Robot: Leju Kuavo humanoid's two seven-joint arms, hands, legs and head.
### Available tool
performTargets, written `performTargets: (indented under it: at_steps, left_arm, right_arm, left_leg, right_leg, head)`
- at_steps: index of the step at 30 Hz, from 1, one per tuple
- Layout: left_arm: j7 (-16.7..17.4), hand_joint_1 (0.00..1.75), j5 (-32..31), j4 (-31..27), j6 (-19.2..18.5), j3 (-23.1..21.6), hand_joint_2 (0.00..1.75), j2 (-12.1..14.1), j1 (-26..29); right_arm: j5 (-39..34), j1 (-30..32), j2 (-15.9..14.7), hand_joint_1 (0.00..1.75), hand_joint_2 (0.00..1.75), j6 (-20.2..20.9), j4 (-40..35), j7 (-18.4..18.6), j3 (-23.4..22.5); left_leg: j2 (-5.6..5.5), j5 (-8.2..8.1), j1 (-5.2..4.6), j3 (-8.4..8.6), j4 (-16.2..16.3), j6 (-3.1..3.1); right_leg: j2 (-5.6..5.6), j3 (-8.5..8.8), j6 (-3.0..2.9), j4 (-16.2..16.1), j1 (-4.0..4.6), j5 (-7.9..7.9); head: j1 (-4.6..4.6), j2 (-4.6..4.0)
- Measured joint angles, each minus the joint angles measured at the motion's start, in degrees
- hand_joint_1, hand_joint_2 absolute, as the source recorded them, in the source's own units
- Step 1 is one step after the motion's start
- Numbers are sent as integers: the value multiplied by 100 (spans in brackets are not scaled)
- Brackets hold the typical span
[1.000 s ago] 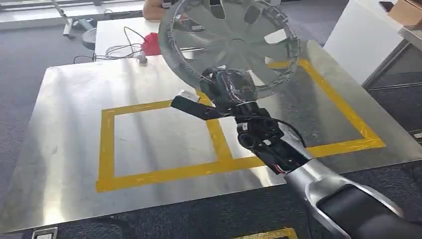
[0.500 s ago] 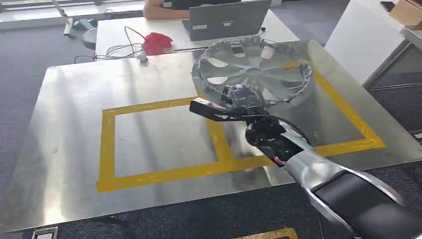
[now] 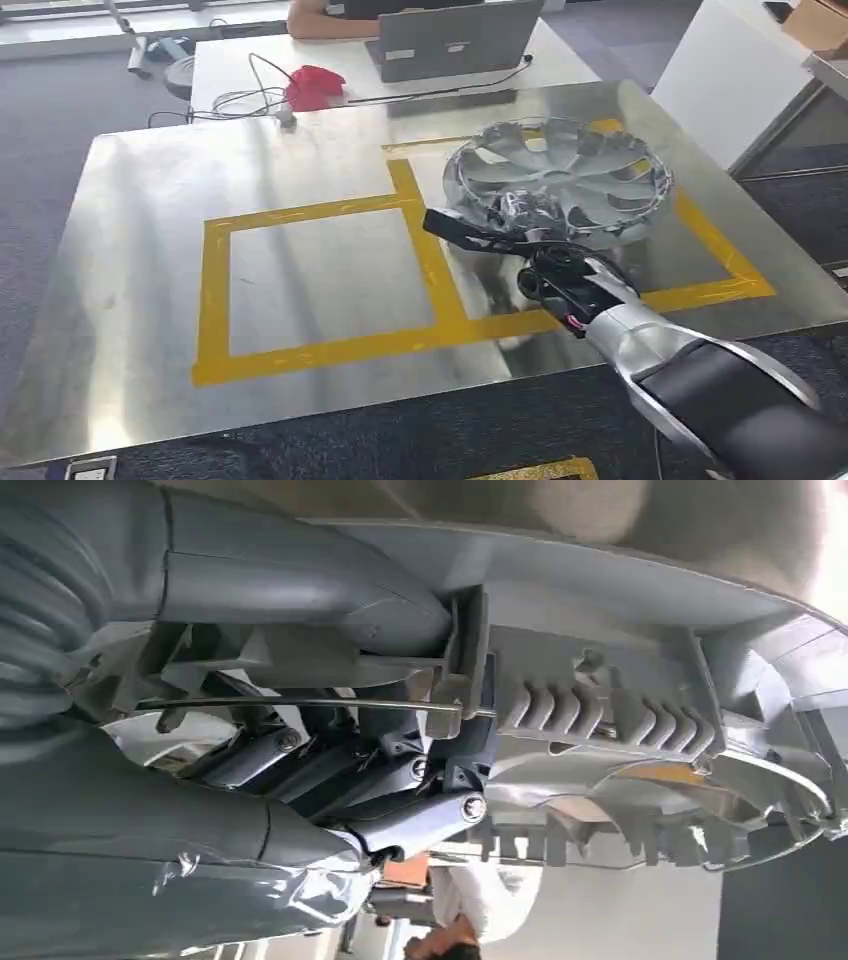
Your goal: Take the parts from the cabinet and place them on the table.
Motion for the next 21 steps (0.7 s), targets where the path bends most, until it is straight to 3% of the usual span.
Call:
performTargets:
  at_steps: [21]
  left_arm:
    - [0,0,0,0,-17,0,175,4,-1]
  right_arm:
    - [-81,47,-2,175,175,7,441,-63,0]
  left_leg:
    - [0,0,0,2,-1,0]
  right_leg:
    - [0,2,0,0,0,0]
  head:
    - [0,0]
